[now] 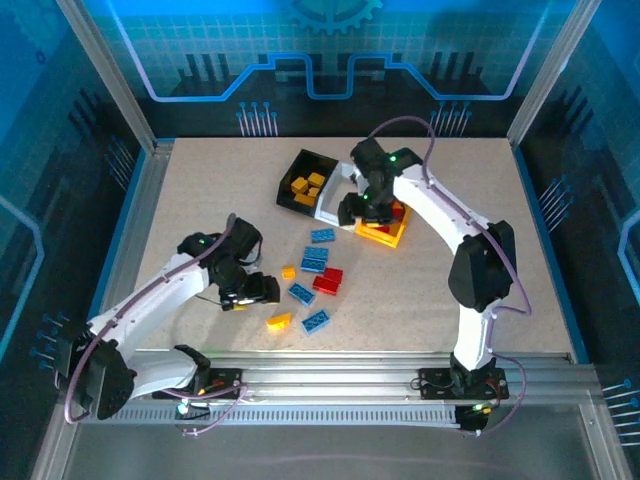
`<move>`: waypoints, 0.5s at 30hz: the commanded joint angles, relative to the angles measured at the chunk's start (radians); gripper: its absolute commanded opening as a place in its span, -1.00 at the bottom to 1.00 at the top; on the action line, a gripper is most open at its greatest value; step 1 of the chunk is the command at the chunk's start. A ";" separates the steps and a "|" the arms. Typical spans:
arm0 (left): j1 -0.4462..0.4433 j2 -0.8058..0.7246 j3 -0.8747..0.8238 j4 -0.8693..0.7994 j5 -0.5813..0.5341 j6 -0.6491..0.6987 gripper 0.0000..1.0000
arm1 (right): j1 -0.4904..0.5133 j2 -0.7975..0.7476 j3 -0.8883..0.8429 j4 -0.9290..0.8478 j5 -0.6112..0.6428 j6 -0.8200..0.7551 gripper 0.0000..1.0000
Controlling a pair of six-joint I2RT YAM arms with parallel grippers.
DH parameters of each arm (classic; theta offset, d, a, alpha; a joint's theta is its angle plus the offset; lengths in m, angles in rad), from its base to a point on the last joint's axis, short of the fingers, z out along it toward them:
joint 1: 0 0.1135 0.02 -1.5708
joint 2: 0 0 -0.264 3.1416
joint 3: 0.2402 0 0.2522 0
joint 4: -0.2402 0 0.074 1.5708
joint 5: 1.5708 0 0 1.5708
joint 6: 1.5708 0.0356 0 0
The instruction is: Sort the legos into containers by color
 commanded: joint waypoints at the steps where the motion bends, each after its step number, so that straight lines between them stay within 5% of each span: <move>1: -0.069 -0.017 -0.051 0.039 -0.033 0.010 0.53 | 0.000 -0.047 -0.097 0.045 -0.075 -0.047 0.31; 15: -0.166 0.340 0.141 0.073 -0.041 0.306 0.67 | -0.062 -0.278 -0.413 0.153 -0.118 -0.035 0.35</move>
